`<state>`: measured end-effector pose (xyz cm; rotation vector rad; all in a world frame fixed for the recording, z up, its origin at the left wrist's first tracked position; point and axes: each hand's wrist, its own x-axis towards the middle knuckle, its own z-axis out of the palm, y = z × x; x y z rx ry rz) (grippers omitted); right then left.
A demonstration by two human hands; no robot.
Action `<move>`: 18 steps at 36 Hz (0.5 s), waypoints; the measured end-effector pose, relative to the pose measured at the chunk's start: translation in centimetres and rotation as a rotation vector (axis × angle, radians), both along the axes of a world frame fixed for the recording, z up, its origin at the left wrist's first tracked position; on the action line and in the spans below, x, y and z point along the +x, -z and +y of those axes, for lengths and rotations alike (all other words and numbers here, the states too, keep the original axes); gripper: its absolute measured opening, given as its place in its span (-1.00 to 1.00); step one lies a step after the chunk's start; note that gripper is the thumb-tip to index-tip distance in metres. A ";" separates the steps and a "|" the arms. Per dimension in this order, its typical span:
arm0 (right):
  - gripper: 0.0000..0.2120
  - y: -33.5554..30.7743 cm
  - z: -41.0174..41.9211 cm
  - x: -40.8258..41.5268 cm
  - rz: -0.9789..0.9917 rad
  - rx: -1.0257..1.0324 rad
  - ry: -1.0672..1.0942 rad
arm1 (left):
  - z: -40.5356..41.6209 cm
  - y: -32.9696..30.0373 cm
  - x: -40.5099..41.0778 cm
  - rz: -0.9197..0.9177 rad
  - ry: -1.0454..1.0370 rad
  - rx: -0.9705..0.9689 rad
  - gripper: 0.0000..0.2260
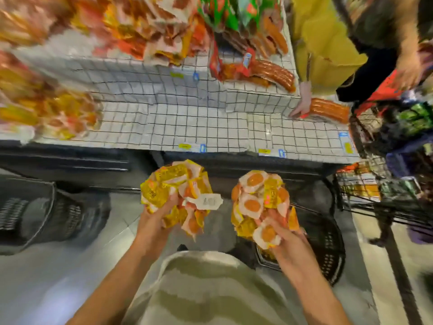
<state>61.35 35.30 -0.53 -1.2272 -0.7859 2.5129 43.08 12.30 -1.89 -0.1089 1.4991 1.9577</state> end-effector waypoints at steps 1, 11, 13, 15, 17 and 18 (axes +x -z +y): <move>-0.62 -0.1 -1.5 -1.3 -0.002 0.005 -0.026 | -1.9 0.0 -0.5 0.012 -0.011 0.010 -0.62; -0.51 -0.2 -13.5 -13.0 0.059 0.017 -0.314 | -18.6 -1.6 -3.9 0.024 -0.353 -0.006 -0.59; -0.47 -0.5 -15.1 -15.0 0.054 0.026 -0.360 | -21.1 -1.8 -4.2 0.035 -0.415 -0.004 -0.62; -0.53 -0.6 -16.5 -16.7 0.069 0.034 -0.413 | -23.1 -2.0 -4.4 0.046 -0.472 -0.007 -0.63; -0.58 -1.0 -17.7 -18.4 0.090 0.054 -0.475 | -24.7 -2.3 -4.5 0.064 -0.536 -0.008 -0.61; -0.58 -1.3 -18.2 -19.2 0.100 0.058 -0.510 | -25.3 -2.4 -4.6 0.068 -0.575 -0.010 -0.61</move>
